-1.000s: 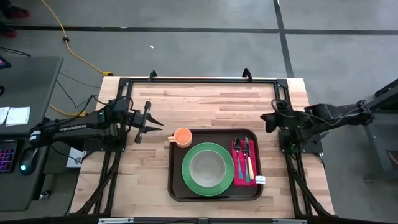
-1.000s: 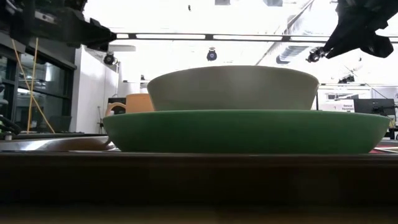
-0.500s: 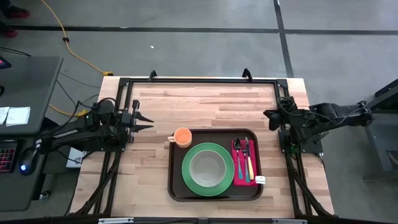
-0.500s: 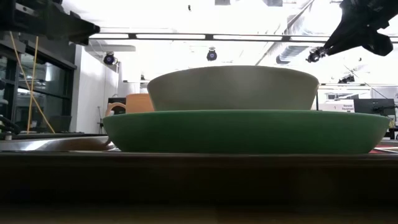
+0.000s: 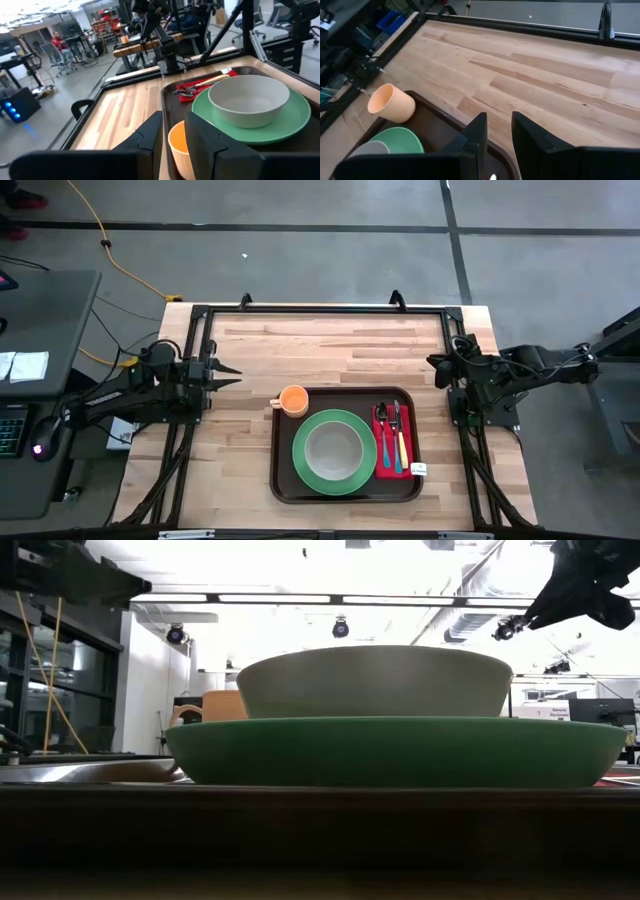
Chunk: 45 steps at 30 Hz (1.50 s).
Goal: Set up tray
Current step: Return to Home Position
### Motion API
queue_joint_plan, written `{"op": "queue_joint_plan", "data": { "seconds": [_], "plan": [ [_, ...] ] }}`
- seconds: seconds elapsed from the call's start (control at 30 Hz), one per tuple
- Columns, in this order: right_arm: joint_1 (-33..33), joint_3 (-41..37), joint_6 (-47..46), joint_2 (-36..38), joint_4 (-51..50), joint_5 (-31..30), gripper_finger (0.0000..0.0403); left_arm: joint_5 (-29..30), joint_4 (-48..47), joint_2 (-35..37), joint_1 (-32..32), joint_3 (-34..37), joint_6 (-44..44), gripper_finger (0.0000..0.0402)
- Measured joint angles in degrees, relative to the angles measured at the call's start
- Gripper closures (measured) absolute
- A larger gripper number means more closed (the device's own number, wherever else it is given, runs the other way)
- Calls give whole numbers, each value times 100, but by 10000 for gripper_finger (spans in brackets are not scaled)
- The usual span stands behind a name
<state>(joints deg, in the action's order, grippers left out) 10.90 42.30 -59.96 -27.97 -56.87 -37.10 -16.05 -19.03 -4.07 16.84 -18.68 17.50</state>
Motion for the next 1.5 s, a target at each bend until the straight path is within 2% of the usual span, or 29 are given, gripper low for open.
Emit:
{"op": "queue_joint_plan", "data": {
  "seconds": [0.3,0.53,0.73,1.13,1.23,1.5],
  "plan": [
    [2,-2,-54,0,-100,-111,336,155,-170,362,0,0,-8,289],
    [2,-7,-22,0,-122,-229,336,160,-62,371,0,138,127,289],
    [2,-9,83,98,0,-52,336,-47,590,370,0,534,35,289],
    [2,-11,943,595,365,322,336,-511,843,369,0,564,302,289],
    [2,-295,1228,875,763,429,336,-603,886,369,0,564,357,289],
    [2,-1720,1648,2040,2406,1071,336,-829,1088,369,0,564,323,289]
  ]
}}
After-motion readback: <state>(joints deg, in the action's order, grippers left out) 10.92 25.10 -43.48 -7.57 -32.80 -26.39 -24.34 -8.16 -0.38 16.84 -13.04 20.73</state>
